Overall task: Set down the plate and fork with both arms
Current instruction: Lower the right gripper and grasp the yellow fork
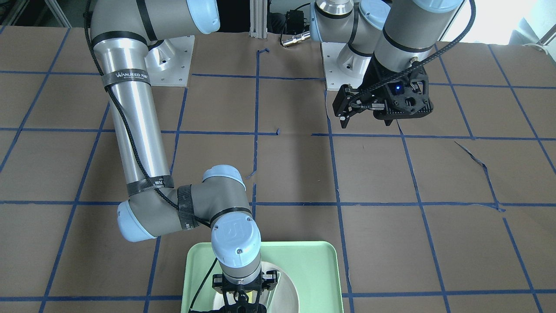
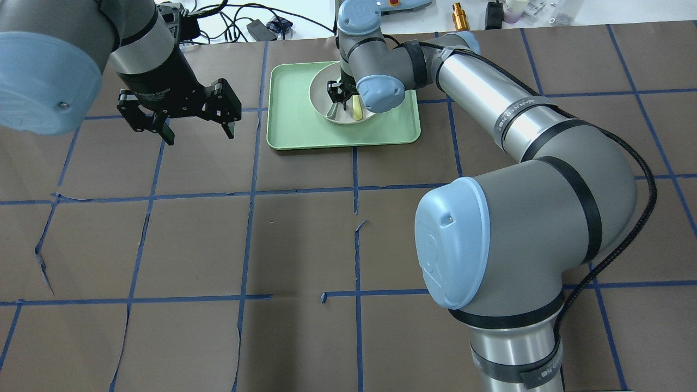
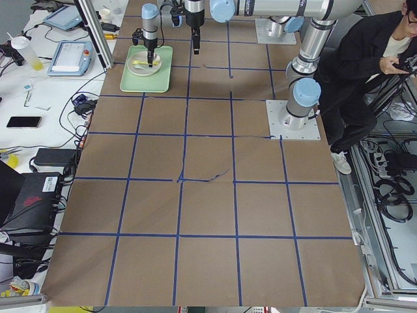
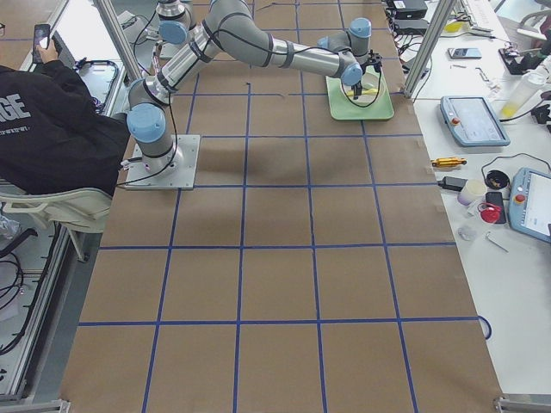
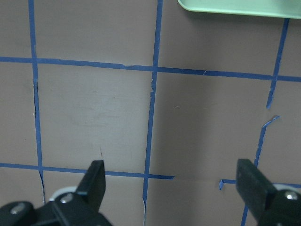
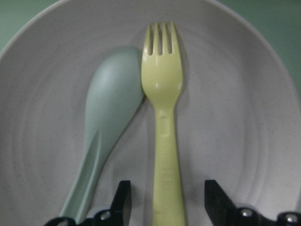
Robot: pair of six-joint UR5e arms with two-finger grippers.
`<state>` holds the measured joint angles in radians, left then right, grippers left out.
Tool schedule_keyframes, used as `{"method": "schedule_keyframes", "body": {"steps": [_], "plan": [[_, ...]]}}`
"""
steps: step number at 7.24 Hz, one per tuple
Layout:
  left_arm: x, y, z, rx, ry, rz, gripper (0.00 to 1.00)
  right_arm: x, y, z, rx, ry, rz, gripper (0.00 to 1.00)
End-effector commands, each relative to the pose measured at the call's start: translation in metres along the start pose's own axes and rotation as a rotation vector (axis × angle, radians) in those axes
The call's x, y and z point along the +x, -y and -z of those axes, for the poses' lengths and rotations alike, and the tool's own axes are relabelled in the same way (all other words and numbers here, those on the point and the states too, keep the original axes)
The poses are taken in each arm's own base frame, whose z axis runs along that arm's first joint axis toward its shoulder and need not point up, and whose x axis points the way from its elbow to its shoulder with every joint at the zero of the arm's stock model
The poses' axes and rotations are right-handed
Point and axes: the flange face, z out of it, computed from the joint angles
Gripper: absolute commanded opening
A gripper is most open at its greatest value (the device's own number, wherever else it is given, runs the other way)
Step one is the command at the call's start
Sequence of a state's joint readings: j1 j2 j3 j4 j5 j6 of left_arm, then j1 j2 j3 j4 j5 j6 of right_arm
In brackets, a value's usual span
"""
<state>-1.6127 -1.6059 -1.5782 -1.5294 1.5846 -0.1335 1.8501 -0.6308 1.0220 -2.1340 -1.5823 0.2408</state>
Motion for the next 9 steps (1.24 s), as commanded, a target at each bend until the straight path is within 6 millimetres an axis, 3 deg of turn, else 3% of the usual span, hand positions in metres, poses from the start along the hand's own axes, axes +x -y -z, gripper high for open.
{"method": "schedule_keyframes", "body": {"steps": [1, 2, 4, 6, 7, 9], "plan": [[0.001, 0.001, -0.003, -0.005, -0.001, -0.001, 1.00, 0.002, -0.001, -0.003, 0.000, -0.015, 0.001, 0.10], [0.001, 0.001, -0.002, -0.004, -0.001, -0.001, 1.00, 0.002, -0.001, -0.002, -0.001, -0.015, 0.001, 0.00], [0.001, 0.001, -0.003, -0.005, 0.001, -0.001, 1.00, 0.001, 0.000, 0.008, 0.010, -0.011, 0.001, 0.00], [0.000, 0.001, -0.003, -0.005, 0.001, 0.000, 1.00, 0.004, 0.000, 0.040, 0.032, -0.004, 0.030, 0.00], [0.000, 0.001, -0.003, -0.005, 0.001, 0.000, 1.00, 0.020, 0.000, 0.049, 0.032, -0.012, 0.035, 0.00], [0.000, 0.001, -0.004, -0.008, 0.001, -0.001, 1.00, 0.081, 0.014, 0.053, 0.023, -0.027, 0.026, 0.00]]}}
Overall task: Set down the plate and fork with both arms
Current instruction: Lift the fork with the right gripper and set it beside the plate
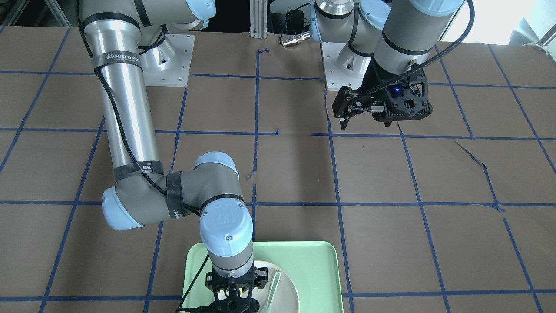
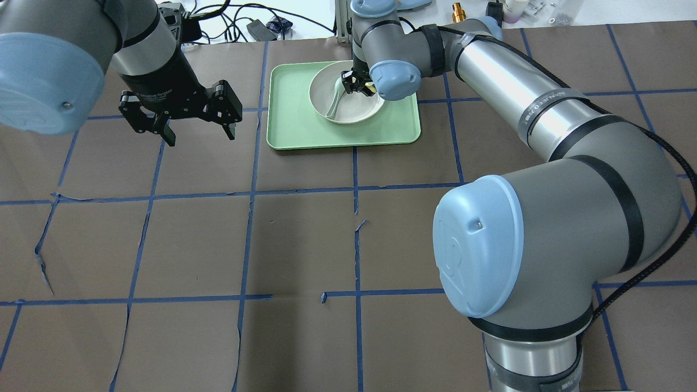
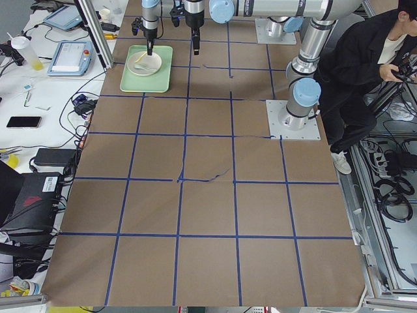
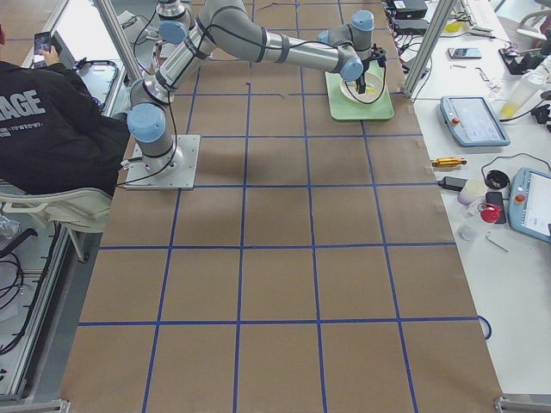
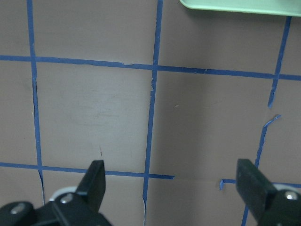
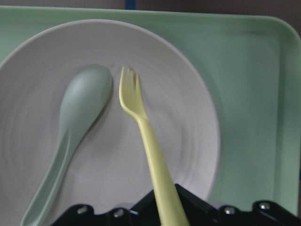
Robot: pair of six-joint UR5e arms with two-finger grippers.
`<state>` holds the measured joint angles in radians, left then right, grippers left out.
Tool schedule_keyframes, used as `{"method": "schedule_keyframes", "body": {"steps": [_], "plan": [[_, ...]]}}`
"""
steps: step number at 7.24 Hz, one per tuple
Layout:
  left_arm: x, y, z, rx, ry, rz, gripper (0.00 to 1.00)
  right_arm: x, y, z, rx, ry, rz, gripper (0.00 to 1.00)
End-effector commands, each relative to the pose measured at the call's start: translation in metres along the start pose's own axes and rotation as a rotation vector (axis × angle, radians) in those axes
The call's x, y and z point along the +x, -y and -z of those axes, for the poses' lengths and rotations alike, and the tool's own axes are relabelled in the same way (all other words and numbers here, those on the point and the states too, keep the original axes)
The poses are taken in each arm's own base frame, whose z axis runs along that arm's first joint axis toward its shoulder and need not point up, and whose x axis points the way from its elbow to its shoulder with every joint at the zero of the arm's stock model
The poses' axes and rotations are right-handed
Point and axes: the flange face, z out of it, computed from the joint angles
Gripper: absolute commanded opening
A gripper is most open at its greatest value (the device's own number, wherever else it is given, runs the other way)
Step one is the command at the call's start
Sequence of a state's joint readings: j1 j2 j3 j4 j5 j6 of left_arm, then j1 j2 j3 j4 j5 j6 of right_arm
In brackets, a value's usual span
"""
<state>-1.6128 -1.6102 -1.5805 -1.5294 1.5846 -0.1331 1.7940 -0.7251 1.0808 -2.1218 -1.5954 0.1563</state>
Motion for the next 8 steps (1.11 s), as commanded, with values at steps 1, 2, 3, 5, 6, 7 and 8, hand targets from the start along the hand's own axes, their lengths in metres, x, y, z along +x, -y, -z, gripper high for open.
{"method": "schedule_keyframes", "body": {"steps": [1, 2, 3, 5, 6, 7, 8], "plan": [[0.001, 0.001, -0.002, -0.004, 0.001, -0.002, 1.00, 0.043, -0.003, -0.007, -0.027, -0.015, -0.001, 0.00], [0.001, 0.000, -0.002, -0.003, 0.000, -0.002, 1.00, 0.046, -0.007, -0.014, -0.037, -0.016, -0.004, 0.00], [0.001, 0.000, -0.002, -0.003, 0.000, -0.004, 1.00, 0.046, -0.008, -0.016, -0.040, -0.017, -0.004, 0.00], [0.000, 0.001, -0.002, -0.005, -0.001, -0.001, 1.00, 0.047, -0.009, -0.016, -0.040, -0.027, -0.003, 0.01], [0.001, 0.000, -0.004, -0.008, 0.001, -0.004, 1.00, 0.047, -0.009, -0.016, -0.040, -0.027, -0.002, 0.02], [0.000, -0.001, -0.008, -0.008, 0.001, -0.004, 1.00, 0.048, -0.016, -0.023, -0.058, -0.031, -0.001, 0.08], [0.000, -0.001, -0.009, -0.009, 0.001, -0.004, 1.00, 0.050, -0.021, -0.030, -0.057, -0.046, -0.002, 0.10]]}}
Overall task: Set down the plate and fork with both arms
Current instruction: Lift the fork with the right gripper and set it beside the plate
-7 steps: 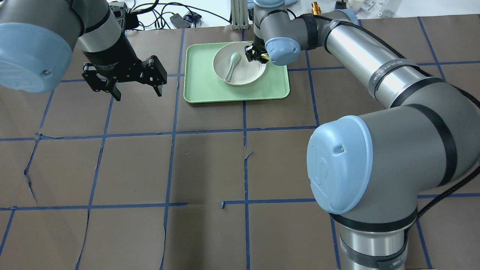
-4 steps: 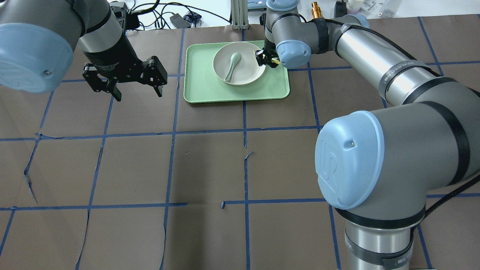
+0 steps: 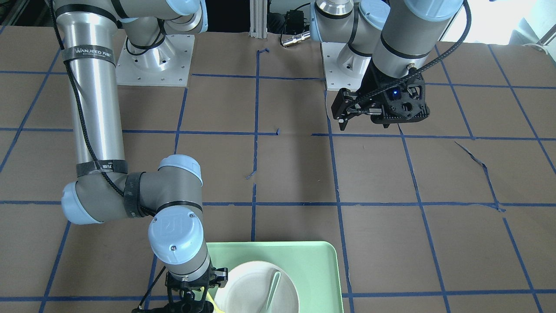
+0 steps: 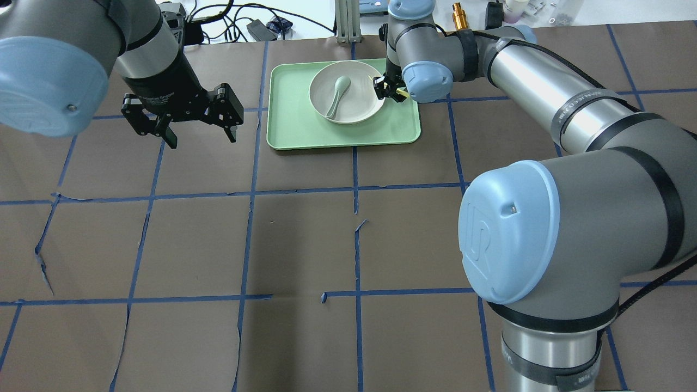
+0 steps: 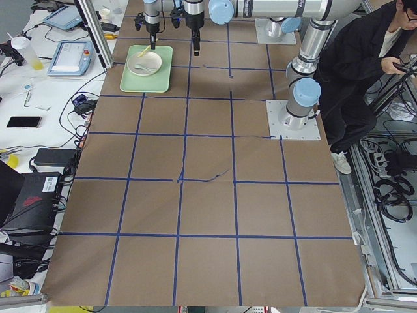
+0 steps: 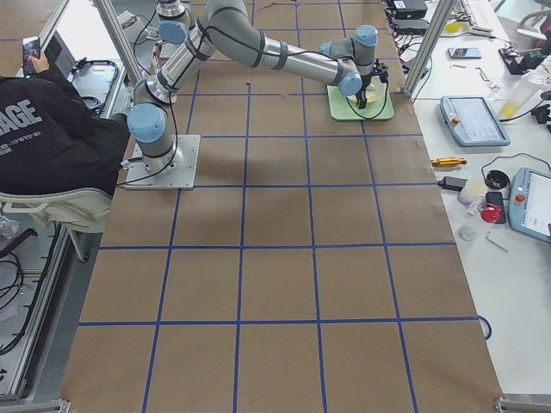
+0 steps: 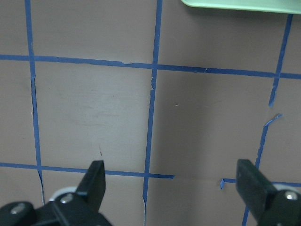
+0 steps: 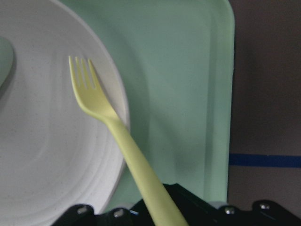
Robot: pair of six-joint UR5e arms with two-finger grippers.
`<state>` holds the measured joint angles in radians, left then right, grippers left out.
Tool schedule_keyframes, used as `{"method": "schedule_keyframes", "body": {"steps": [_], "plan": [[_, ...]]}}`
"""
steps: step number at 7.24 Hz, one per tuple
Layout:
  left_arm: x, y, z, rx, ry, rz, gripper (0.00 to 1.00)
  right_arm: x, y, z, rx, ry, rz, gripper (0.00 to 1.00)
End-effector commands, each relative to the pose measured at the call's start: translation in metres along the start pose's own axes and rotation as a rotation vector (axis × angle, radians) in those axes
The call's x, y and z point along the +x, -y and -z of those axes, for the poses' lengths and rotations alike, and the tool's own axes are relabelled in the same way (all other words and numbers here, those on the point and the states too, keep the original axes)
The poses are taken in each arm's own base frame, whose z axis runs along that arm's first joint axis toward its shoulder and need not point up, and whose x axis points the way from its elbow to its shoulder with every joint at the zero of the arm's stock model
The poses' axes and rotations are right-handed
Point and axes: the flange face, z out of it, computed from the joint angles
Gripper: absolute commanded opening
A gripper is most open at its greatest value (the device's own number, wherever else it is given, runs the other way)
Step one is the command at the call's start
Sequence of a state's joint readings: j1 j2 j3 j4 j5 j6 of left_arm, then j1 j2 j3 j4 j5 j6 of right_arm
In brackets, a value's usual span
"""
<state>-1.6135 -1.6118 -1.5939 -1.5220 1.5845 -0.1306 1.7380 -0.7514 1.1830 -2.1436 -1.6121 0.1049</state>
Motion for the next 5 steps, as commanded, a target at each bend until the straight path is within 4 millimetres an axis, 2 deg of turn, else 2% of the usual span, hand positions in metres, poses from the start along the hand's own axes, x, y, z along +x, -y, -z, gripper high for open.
{"method": "schedule_keyframes", "body": {"steps": [1, 2, 3, 5], "plan": [[0.000, 0.000, -0.003, -0.001, 0.000, 0.001, 1.00, 0.003, -0.011, -0.012, -0.011, -0.015, -0.002, 0.14], [0.000, 0.000, -0.003, -0.001, 0.000, 0.001, 1.00, 0.007, -0.014, -0.008, -0.011, -0.015, -0.008, 0.23], [0.000, 0.000, -0.003, -0.001, 0.000, 0.003, 1.00, 0.006, -0.018, -0.013, -0.018, -0.005, -0.015, 0.99], [0.000, 0.000, -0.004, -0.005, 0.001, 0.003, 1.00, 0.006, -0.024, -0.016, -0.031, -0.001, -0.017, 1.00]]}}
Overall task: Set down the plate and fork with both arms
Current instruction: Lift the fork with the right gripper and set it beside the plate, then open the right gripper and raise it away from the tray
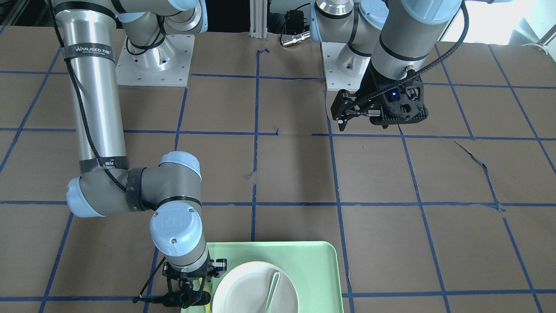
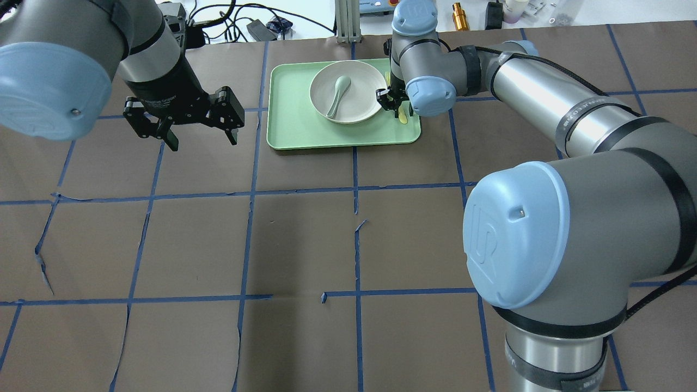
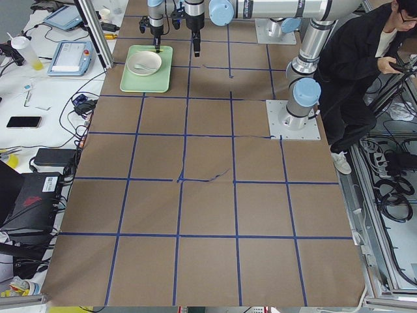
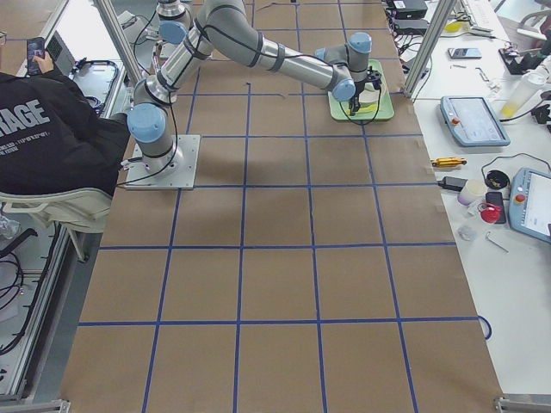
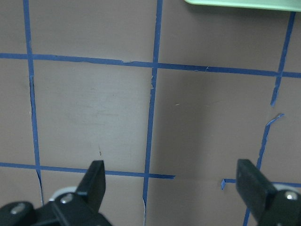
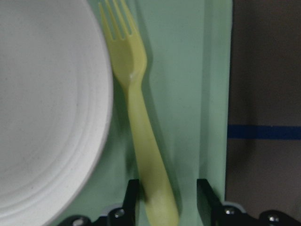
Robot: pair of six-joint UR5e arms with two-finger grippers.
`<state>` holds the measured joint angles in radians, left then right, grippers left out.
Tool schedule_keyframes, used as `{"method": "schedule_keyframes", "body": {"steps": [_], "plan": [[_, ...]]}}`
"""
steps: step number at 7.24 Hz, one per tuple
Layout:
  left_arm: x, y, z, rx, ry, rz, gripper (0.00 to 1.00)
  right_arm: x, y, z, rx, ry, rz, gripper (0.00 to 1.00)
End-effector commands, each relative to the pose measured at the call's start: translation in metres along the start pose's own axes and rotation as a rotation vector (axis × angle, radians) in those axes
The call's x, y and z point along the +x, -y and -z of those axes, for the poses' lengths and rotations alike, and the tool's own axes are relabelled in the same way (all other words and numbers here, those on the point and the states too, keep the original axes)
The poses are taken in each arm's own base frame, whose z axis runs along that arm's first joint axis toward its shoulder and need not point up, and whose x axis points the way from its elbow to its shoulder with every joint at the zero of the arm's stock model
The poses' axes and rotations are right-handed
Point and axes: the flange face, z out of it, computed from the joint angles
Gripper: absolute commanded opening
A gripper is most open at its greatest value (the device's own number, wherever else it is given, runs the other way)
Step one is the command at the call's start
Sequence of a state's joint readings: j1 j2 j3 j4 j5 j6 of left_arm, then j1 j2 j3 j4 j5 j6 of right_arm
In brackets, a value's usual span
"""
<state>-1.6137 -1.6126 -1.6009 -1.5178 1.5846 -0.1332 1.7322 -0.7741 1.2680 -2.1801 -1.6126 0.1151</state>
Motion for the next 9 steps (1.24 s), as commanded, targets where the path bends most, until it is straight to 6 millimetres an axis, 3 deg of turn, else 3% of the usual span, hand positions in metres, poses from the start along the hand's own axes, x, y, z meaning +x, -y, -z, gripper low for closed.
{"method": "schedule_keyframes", "body": {"steps": [1, 3, 4, 6, 8, 9], "plan": [[0.000, 0.000, 0.000, -0.001, 0.002, 0.000, 1.00, 0.001, -0.002, 0.003, 0.001, 0.002, -0.002, 1.00], [0.000, 0.000, 0.000, -0.001, 0.002, -0.001, 1.00, 0.001, 0.000, 0.031, 0.031, 0.005, 0.004, 1.00], [0.000, 0.000, -0.001, -0.002, 0.002, -0.001, 1.00, 0.003, -0.003, 0.062, 0.056, 0.005, 0.003, 1.00], [0.000, -0.001, 0.001, 0.001, 0.001, 0.000, 1.00, 0.012, -0.021, 0.136, 0.032, 0.002, 0.004, 1.00], [-0.001, -0.002, 0.002, 0.004, 0.003, -0.001, 1.00, 0.053, -0.055, 0.223, -0.048, -0.007, -0.039, 1.00], [-0.001, -0.002, 0.002, 0.003, 0.004, -0.003, 1.00, 0.070, -0.085, 0.267, -0.052, -0.008, -0.012, 1.00]]}}
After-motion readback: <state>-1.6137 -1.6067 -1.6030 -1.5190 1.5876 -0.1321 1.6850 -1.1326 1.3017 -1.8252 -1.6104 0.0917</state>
